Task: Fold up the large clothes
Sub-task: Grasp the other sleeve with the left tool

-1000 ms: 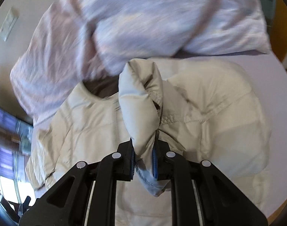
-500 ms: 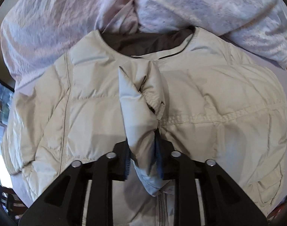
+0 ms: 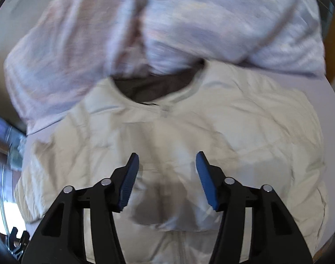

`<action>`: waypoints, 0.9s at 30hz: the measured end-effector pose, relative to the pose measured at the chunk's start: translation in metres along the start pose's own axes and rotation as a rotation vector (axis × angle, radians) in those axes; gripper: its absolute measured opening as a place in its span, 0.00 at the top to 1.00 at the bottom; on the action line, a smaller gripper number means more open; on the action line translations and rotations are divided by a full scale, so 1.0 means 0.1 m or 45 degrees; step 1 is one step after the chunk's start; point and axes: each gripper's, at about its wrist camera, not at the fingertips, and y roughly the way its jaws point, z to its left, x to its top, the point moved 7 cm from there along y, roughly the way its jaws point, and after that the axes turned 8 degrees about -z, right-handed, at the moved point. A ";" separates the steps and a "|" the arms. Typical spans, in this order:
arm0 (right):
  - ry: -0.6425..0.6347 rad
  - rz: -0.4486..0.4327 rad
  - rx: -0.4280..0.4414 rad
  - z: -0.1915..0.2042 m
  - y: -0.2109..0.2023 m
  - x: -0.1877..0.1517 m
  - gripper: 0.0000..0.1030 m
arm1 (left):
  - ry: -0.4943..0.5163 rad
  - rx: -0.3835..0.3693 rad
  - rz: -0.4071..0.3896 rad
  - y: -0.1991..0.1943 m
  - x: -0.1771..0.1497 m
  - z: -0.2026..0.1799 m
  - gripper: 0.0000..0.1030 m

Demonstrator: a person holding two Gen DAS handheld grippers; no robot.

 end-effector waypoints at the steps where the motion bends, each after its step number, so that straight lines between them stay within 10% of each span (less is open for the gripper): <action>1: 0.003 0.022 -0.005 0.00 0.06 -0.05 0.49 | -0.017 0.004 0.007 0.03 0.00 0.06 0.02; 17: -0.170 0.136 -0.157 0.34 0.65 -0.37 0.46 | -0.401 0.092 0.089 0.40 0.08 1.30 0.02; 27: -0.168 0.137 -0.131 0.33 0.63 -0.41 0.46 | -0.718 -0.088 0.192 0.77 0.02 1.82 0.19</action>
